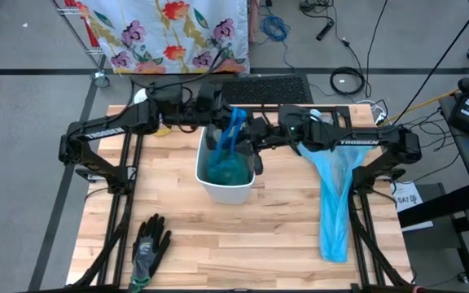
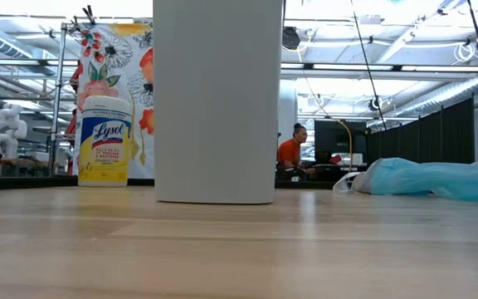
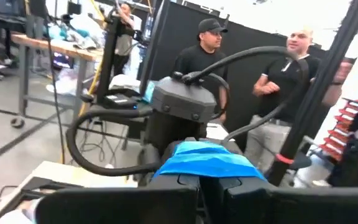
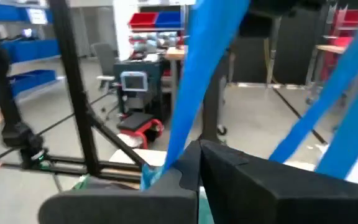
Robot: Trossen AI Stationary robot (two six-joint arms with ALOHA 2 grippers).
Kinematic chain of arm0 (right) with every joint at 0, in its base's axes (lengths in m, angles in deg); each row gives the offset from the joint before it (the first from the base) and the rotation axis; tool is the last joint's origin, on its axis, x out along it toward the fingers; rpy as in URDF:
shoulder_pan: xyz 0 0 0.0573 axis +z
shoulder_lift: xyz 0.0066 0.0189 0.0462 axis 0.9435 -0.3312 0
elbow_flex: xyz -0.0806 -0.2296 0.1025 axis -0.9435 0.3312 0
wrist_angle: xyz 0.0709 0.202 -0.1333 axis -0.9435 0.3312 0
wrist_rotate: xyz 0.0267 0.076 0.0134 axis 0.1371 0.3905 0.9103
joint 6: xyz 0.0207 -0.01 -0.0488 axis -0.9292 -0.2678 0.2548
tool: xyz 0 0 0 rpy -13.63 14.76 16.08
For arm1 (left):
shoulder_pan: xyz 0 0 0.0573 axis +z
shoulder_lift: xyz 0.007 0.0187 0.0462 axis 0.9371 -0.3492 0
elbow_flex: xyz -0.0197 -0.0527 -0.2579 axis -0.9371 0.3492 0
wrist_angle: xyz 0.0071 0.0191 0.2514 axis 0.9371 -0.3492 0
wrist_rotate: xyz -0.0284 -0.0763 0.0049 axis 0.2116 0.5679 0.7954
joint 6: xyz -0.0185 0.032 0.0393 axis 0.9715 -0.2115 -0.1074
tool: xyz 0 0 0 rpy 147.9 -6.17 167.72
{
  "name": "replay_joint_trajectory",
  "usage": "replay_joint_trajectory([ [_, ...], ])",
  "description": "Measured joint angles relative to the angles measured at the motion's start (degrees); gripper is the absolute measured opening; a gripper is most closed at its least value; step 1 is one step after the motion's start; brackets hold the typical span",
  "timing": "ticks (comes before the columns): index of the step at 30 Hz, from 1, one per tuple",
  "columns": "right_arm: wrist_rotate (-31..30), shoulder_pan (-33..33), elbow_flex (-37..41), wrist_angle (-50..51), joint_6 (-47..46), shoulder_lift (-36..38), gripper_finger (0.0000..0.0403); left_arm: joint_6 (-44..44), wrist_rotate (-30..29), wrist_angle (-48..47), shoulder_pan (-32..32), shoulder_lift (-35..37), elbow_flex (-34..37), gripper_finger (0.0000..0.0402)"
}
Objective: Place trash/remove bag and relplace
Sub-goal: Close the blue trash bag, then remove the blue trash bag from the white trash bin
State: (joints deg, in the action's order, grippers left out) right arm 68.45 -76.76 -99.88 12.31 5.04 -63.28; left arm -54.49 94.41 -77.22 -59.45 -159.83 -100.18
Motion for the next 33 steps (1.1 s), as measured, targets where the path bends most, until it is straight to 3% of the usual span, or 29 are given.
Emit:
replay_joint_trajectory([
  [12, 4.92, -0.44, -0.47, -0.68, -4.31, -5.45, 0.0, 0.22, 2.07, 4.1, 0.04, 4.32, 0.05, 0.0004],
  [21, 4.55, -0.18, -0.32, 3.22, -8.75, 1.89, 0.0, 0.19, 2.73, 3.2, 0.04, 4.63, -0.11, 0.0004],
  [27, -3.73, -0.27, -0.3, 13.98, -9.0, 8.72, 0.0, 0.22, 3.05, 2.77, 0.06, 4.72, -0.11, 0.0004],
  [33, -12.05, 0.07, -0.32, 32.09, -12.1, 13.48, 0.0, 0.23, 3.09, 2.79, 0.09, 4.87, -0.11, 0.0004],
])
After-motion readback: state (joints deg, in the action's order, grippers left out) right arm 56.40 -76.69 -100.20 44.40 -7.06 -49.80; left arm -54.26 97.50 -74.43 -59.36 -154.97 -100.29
